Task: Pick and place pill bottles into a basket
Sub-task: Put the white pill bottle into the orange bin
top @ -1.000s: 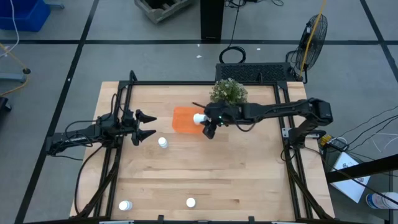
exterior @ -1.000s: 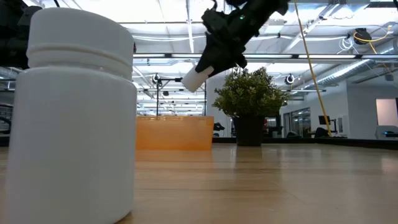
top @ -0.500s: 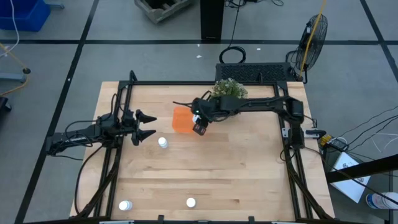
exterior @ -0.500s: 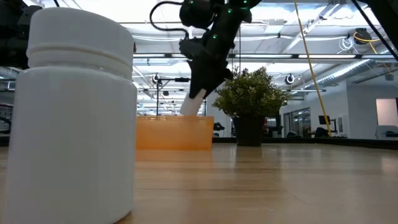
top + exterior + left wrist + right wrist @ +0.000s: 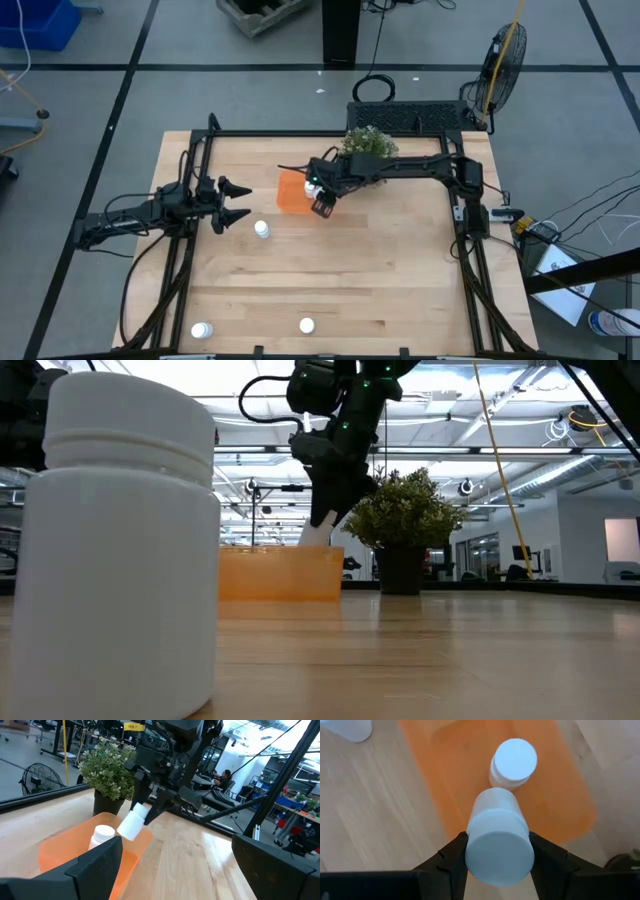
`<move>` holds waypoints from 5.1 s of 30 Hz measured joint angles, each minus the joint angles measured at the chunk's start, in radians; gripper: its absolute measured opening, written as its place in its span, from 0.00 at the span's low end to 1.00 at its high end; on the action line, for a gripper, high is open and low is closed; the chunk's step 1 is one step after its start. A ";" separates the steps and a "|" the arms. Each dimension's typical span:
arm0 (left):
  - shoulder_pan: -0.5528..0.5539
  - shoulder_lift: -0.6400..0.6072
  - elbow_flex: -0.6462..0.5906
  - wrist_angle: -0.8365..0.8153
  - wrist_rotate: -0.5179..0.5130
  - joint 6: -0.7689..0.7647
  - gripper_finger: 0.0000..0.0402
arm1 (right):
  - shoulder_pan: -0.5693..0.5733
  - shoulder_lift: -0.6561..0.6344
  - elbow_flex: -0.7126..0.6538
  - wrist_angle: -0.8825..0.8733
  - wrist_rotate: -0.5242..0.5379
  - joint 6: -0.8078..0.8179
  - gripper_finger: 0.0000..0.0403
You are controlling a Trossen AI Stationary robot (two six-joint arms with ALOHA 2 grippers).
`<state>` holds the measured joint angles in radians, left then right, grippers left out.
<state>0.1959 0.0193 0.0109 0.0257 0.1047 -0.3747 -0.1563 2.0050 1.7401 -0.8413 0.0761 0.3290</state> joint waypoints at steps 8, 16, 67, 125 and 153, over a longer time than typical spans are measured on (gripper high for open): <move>0.000 0.000 0.000 0.000 0.000 0.000 0.94 | -0.005 0.040 0.000 -0.016 -0.001 -0.003 0.39; 0.000 0.000 0.000 0.000 0.002 0.000 0.94 | -0.021 0.095 -0.001 -0.024 -0.049 -0.003 0.40; 0.000 0.000 0.000 0.000 0.002 -0.047 0.94 | 0.203 -0.187 -0.087 -0.067 0.036 0.063 0.44; -0.001 0.053 -0.001 0.023 0.044 -0.011 0.94 | 0.594 -1.997 -1.603 0.742 0.321 -0.318 0.00; -0.101 0.384 0.092 -0.117 -0.121 0.042 0.94 | 0.594 -1.997 -1.638 0.766 0.364 -0.315 0.00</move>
<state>0.0946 0.4029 0.1032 -0.0910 -0.0163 -0.3326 0.4381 0.0078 0.1020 -0.0757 0.4404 0.0143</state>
